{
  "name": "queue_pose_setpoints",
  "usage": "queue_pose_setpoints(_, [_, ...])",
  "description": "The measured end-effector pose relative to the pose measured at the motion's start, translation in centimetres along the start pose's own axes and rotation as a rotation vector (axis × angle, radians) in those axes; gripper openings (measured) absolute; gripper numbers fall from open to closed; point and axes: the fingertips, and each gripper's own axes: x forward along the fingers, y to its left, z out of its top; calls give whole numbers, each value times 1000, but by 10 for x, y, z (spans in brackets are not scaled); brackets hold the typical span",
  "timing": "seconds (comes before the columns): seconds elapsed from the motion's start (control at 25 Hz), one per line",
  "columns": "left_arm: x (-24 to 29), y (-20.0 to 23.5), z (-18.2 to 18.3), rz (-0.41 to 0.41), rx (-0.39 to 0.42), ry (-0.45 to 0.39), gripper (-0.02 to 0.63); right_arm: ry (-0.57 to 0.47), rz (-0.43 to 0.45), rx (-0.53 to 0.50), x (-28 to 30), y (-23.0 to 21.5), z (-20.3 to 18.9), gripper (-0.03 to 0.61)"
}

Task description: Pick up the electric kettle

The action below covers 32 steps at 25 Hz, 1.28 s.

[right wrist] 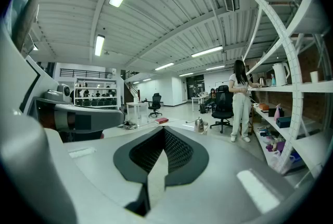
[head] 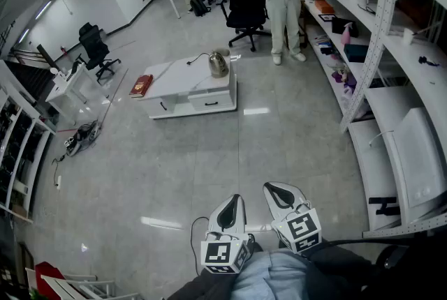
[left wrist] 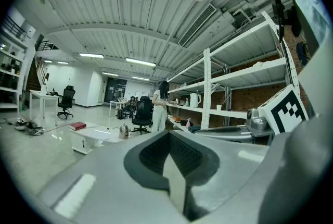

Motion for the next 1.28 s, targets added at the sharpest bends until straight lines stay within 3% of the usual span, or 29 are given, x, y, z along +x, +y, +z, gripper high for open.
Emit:
queue_pose_setpoints(0.48, [16,-18,1,11,18,-4,2,-10,16,-2,-7,-20,0,25])
queue_pose_setpoints(0.88, [52,-30,25,55,10,-55,2,-42,54,34,-5,-63,14,29])
queue_pose_setpoints(1.28, [96,8,24,74,-9,-61,2,-25,73,8,53,-79,20,49])
